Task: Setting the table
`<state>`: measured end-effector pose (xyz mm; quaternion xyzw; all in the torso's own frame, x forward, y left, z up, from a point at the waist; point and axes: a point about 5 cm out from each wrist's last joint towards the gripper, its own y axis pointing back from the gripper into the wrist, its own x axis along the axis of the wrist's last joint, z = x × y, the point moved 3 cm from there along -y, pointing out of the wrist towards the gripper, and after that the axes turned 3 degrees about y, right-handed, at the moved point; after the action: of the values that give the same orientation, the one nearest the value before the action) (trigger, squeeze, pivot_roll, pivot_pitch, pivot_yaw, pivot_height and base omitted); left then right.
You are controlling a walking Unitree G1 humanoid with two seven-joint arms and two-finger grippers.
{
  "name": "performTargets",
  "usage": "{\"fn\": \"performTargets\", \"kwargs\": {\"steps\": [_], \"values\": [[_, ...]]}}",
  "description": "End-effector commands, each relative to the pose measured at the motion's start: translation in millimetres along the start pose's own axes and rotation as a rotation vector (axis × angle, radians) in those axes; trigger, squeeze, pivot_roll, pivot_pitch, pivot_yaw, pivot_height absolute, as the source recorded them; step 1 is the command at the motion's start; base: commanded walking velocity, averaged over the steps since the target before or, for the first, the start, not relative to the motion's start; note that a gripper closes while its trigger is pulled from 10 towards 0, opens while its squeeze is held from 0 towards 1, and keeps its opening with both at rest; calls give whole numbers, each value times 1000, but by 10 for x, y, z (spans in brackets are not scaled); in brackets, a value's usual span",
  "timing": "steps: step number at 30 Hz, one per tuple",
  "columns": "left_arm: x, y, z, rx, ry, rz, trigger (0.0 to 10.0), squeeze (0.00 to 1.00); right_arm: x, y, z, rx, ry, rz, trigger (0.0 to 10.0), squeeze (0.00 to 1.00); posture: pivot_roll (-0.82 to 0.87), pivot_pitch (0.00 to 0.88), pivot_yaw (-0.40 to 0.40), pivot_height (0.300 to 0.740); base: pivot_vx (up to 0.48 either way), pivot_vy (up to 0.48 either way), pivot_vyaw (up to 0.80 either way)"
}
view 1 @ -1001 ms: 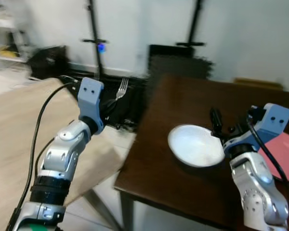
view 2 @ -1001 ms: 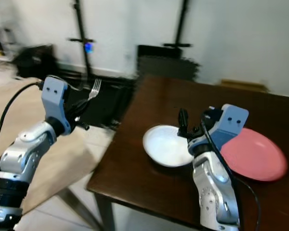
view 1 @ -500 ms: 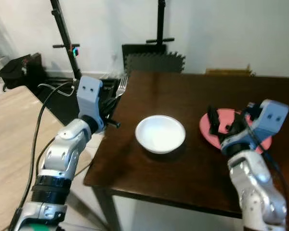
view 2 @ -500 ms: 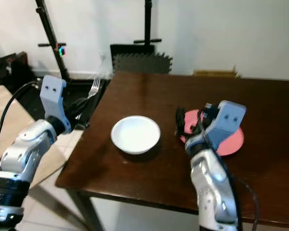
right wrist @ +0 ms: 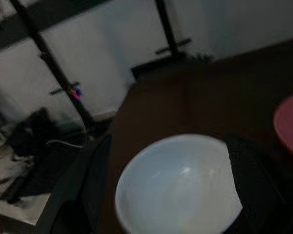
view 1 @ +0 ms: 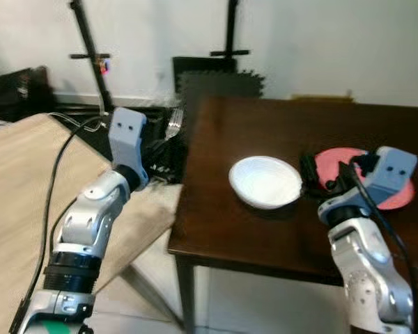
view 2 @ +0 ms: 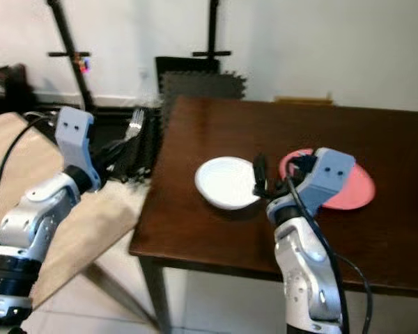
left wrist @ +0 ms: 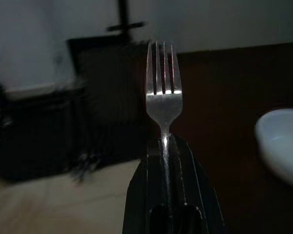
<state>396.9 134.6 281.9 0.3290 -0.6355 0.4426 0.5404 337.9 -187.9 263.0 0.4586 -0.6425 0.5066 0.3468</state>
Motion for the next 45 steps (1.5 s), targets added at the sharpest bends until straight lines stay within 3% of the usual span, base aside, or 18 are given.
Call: {"fn": "performTargets", "kwargs": {"steps": [1, 45], "values": [[-23, 13, -7, 0, -21, -11, 10000, 0, 40, 14, 7, -3, 0, 16, 10000, 0, 46, 101, 57, 740, 0, 0, 0], [-104, 10, 28, -7, -3, -24, 10000, 0, 19, 29, 28, -7, 40, 16, 10000, 0, 36, 99, 60, 740, 0, 0, 0]]}}
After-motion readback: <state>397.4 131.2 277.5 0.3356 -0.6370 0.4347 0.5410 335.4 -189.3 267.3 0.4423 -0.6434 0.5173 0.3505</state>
